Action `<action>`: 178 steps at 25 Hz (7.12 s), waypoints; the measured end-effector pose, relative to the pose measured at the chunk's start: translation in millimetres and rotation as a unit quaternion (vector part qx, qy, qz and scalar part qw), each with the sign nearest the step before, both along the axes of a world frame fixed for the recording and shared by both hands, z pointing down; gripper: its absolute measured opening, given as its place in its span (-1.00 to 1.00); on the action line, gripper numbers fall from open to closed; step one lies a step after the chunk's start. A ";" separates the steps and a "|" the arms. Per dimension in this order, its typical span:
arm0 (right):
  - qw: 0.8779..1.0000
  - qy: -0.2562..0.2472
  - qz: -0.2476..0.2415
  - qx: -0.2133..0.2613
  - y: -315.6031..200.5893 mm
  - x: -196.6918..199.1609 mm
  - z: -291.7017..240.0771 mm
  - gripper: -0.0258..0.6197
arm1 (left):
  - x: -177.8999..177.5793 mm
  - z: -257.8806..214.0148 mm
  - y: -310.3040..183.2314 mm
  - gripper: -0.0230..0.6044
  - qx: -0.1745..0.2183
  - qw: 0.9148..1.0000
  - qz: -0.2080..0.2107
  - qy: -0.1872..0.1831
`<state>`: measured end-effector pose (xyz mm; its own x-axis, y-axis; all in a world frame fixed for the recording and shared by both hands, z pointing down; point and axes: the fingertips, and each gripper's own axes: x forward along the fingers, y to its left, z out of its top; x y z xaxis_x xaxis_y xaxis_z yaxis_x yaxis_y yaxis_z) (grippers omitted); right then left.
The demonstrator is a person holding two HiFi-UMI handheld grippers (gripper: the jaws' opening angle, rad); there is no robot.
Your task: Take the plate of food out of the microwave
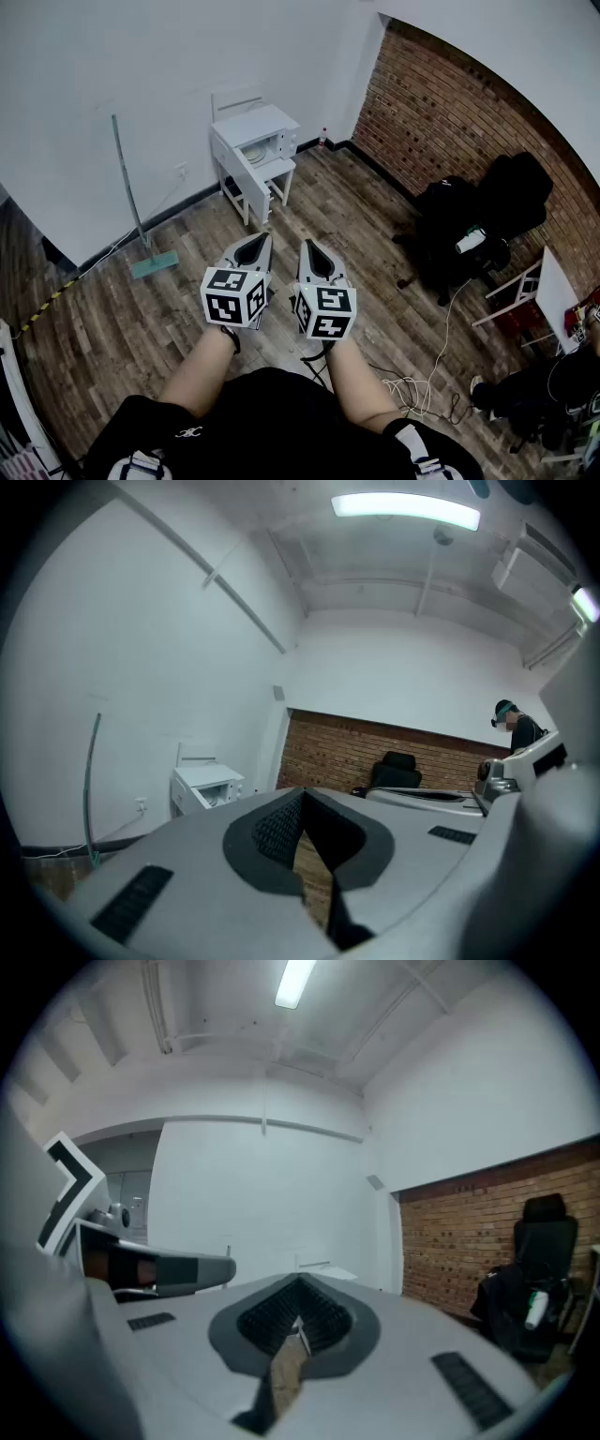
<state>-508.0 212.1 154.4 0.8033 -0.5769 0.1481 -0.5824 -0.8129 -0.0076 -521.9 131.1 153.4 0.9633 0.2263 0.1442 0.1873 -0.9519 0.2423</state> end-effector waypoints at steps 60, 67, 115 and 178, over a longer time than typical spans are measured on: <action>0.997 -0.057 -0.044 0.019 68.0 388.7 53.4 -0.88 | 392.4 55.8 71.3 -0.93 -0.033 0.997 -0.025 -0.066; 0.997 -0.065 -0.031 0.007 62.3 469.4 65.2 -0.88 | 477.6 71.2 65.2 -0.93 -0.048 0.996 -0.009 -0.077; 0.871 -0.158 -0.454 -0.100 -282.7 718.8 171.5 -0.88 | 635.0 174.2 -217.9 -0.93 -0.188 0.840 -0.496 -0.116; 0.677 0.186 -0.576 -0.418 -402.3 777.3 592.9 -0.63 | 681.7 538.7 -186.8 -0.93 -0.297 0.810 -0.476 -0.171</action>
